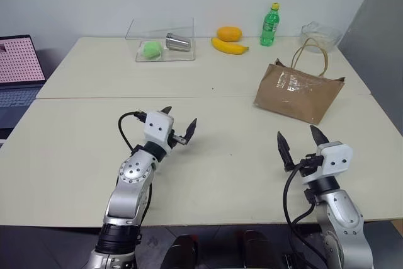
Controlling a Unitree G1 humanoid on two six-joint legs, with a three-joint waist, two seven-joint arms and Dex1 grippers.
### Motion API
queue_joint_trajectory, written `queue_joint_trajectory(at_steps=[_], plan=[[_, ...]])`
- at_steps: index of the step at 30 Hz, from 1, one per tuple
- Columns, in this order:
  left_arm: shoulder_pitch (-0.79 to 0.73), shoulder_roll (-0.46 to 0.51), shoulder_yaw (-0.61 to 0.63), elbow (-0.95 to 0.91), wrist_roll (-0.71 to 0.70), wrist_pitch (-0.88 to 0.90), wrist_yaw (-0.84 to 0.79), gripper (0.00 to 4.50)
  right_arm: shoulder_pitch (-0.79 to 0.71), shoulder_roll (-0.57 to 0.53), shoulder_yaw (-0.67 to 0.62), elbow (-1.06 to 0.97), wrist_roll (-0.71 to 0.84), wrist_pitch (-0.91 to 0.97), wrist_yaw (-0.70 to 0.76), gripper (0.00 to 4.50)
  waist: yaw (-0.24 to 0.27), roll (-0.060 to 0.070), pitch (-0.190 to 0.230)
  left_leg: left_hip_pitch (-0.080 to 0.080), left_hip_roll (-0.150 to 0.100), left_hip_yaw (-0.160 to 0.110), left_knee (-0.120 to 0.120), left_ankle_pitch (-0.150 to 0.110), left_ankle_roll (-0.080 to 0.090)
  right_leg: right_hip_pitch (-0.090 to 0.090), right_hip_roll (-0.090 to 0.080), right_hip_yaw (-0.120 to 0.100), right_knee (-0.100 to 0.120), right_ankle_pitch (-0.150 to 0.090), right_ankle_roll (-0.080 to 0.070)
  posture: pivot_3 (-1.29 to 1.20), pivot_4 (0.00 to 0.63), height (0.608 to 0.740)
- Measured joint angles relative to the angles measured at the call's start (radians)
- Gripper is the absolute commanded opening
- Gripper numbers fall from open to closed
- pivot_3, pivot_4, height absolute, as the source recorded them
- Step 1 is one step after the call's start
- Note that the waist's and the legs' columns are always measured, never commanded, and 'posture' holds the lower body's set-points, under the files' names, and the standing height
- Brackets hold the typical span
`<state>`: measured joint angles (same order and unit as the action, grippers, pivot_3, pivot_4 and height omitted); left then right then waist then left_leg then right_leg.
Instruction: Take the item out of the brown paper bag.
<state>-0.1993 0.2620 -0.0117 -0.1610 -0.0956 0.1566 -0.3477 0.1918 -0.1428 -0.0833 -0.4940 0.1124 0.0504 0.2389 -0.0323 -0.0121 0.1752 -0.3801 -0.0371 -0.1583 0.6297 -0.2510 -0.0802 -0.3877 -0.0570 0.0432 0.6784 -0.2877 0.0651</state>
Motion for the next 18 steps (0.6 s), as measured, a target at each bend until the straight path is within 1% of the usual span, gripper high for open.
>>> queue_joint_trajectory(at_steps=[18], plan=[[0.011,0.006,0.000,0.000,0.033,-0.014,0.012,4.38,-0.002,-0.024,0.028,0.000,0.003,0.016,0.003,4.50,0.000,0.000,0.000,0.000,0.000,0.000,0.000,0.000,0.000,0.000,0.000,0.000,0.000,0.000,0.000,0.00,0.150,0.740]])
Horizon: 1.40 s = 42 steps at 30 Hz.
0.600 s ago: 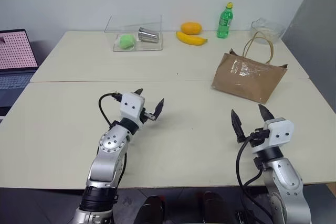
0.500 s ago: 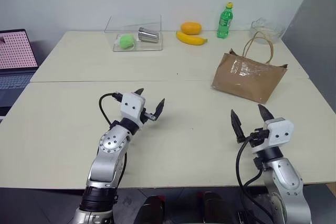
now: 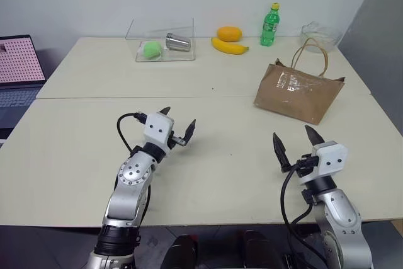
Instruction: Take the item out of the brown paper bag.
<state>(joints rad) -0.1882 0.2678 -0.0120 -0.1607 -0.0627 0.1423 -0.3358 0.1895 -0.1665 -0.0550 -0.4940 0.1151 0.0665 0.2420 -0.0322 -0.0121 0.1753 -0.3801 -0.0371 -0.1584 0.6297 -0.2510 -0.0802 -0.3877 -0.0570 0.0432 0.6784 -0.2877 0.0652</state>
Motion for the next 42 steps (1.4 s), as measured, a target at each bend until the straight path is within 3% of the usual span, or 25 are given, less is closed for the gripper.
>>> queue_joint_trajectory(at_steps=[17,20,23,26,29,34,37,42], plan=[[-0.031,0.012,0.000,-0.038,-0.023,-0.015,-0.033,4.38,0.007,-0.064,-0.006,-0.033,0.036,0.073,0.028,4.50,0.000,0.000,0.000,0.000,0.000,0.000,0.000,0.000,0.000,0.000,0.000,0.000,0.000,0.000,0.000,0.00,0.150,0.740],[-0.046,0.054,-0.008,-0.085,-0.134,0.015,-0.164,4.38,-0.014,-0.132,-0.046,-0.076,0.087,0.148,0.062,4.50,0.000,0.000,0.000,-0.001,0.000,0.000,0.000,0.000,0.000,0.000,0.000,0.000,0.000,0.000,0.000,0.00,0.150,0.740],[-0.086,0.105,-0.027,-0.148,-0.272,0.073,-0.321,4.38,-0.084,-0.269,-0.132,-0.092,0.150,0.251,0.117,4.50,0.000,0.000,0.000,0.000,0.000,0.001,0.001,0.000,0.000,0.001,0.000,0.000,0.000,0.000,0.000,0.00,0.150,0.740],[-0.159,0.109,-0.029,-0.171,-0.376,0.169,-0.373,4.38,-0.189,-0.416,-0.219,-0.065,0.208,0.342,0.179,4.50,-0.001,0.000,0.000,0.000,0.000,0.001,0.001,0.000,0.000,0.001,0.000,-0.001,0.000,-0.001,0.002,0.00,0.150,0.740],[-0.203,0.120,-0.040,-0.192,-0.441,0.246,-0.406,4.38,-0.284,-0.535,-0.279,0.022,0.240,0.401,0.240,4.50,-0.001,-0.001,0.001,0.000,0.000,0.001,0.001,0.000,0.000,0.002,0.000,-0.001,-0.001,-0.001,0.001,0.00,0.150,0.740],[-0.288,0.122,-0.063,-0.188,-0.477,0.298,-0.446,4.38,-0.448,-0.744,-0.243,0.297,0.212,0.425,0.393,4.50,-0.002,-0.004,0.002,-0.001,0.000,0.002,0.001,0.000,0.001,0.002,0.000,0.000,-0.003,0.000,0.000,0.00,0.150,0.740],[-0.340,0.119,-0.062,-0.186,-0.489,0.311,-0.459,4.38,-0.620,-0.802,-0.146,0.508,0.163,0.408,0.478,4.50,-0.009,-0.004,0.003,0.000,0.001,0.004,0.000,0.000,0.001,0.001,0.000,0.001,-0.003,0.000,0.000,0.00,0.150,0.740],[-0.368,0.109,-0.064,-0.172,-0.489,0.313,-0.461,4.38,-0.934,-0.799,0.033,0.886,0.035,0.297,0.604,4.50,-0.018,-0.004,0.004,-0.002,0.001,0.004,0.000,0.000,0.000,0.000,0.000,0.001,-0.004,0.000,0.000,0.00,0.150,0.740]])
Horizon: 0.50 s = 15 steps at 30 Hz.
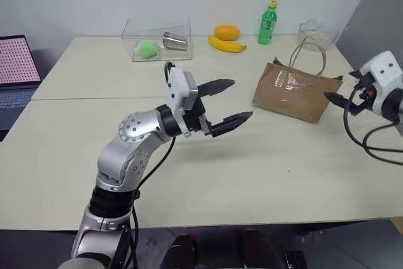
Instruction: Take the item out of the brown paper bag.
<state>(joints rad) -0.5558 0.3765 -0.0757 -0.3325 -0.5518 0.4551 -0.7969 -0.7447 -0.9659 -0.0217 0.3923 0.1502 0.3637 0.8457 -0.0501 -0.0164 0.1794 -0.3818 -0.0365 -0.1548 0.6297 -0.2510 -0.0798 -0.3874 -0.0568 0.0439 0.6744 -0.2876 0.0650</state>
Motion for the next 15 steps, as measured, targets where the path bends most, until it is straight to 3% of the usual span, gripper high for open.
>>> queue_joint_trajectory(at_steps=[8,14,15], plan=[[-0.004,-0.008,-0.007,0.003,0.001,0.003,0.002,4.38,-0.385,0.109,0.165,0.607,-0.204,-0.248,0.074,4.50,-0.004,0.000,0.004,-0.002,-0.001,0.001,0.000,0.001,-0.003,-0.002,-0.001,0.000,-0.002,0.000,0.000,0.00,0.150,0.740],[-0.004,-0.006,-0.008,-0.002,0.003,0.003,0.002,4.38,-0.499,0.159,0.200,0.857,-0.298,-0.310,0.060,4.50,-0.004,0.000,0.004,-0.002,-0.001,0.001,0.000,0.002,-0.003,-0.002,-0.002,0.000,-0.002,0.000,0.000,0.00,0.150,0.740],[-0.004,-0.006,-0.008,-0.002,0.004,0.002,0.001,4.50,-0.504,0.166,0.199,0.877,-0.303,-0.309,0.060,4.12,-0.004,0.000,0.004,-0.002,-0.002,0.001,0.000,0.002,-0.003,-0.002,-0.002,0.000,-0.001,0.000,0.000,0.00,0.150,0.740]])
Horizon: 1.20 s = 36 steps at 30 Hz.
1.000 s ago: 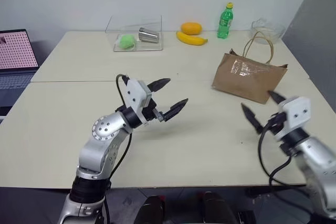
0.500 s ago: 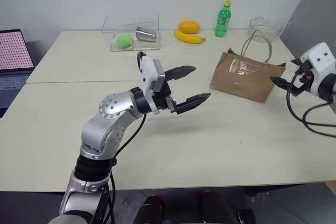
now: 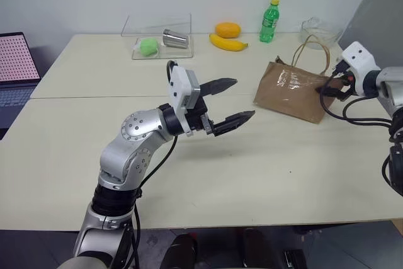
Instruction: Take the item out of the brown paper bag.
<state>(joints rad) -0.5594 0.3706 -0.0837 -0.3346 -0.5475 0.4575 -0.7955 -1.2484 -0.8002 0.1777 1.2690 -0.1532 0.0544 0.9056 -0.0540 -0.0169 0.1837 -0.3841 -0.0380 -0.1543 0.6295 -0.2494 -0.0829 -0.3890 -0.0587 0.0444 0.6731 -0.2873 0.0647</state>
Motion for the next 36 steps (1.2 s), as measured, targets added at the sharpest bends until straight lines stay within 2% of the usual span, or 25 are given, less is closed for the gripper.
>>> queue_joint_trajectory(at_steps=[2,12,18,26,36], plan=[[0.001,0.003,0.000,-0.001,0.002,-0.001,-0.001,4.50,-0.014,0.012,-0.001,0.032,-0.013,0.006,0.008,3.57,0.000,0.000,0.000,0.000,0.000,0.000,0.000,0.000,0.000,0.000,0.000,0.000,0.001,0.000,0.000,0.00,0.150,0.740],[0.032,0.028,-0.010,-0.013,0.018,-0.008,-0.014,4.50,-0.059,0.031,0.006,0.043,-0.071,0.017,0.117,0.05,-0.005,0.000,0.000,0.002,0.000,0.000,0.001,0.000,0.000,0.000,0.000,0.001,0.003,0.000,0.000,0.00,0.150,0.740],[0.041,0.051,-0.010,-0.011,0.023,-0.012,-0.037,4.50,-0.063,0.031,0.000,0.043,-0.081,0.001,0.120,0.01,-0.006,0.000,0.000,0.002,0.000,0.001,0.000,0.000,0.000,0.000,0.000,0.001,0.003,0.000,0.000,0.00,0.150,0.740],[0.129,0.135,0.023,-0.012,0.018,0.001,-0.047,4.50,-0.080,0.034,-0.045,0.037,-0.057,-0.006,0.195,0.01,-0.010,0.002,0.001,0.002,0.000,0.001,0.000,-0.001,0.001,-0.001,0.000,0.001,0.005,0.000,0.000,0.00,0.150,0.740],[0.165,0.137,0.056,-0.059,-0.003,0.046,0.010,4.50,-0.100,0.095,-0.076,-0.021,-0.020,-0.012,0.257,0.01,-0.014,0.002,0.001,0.002,0.000,0.001,0.001,-0.001,0.001,-0.001,0.000,0.001,0.005,0.000,0.000,0.00,0.150,0.740]])
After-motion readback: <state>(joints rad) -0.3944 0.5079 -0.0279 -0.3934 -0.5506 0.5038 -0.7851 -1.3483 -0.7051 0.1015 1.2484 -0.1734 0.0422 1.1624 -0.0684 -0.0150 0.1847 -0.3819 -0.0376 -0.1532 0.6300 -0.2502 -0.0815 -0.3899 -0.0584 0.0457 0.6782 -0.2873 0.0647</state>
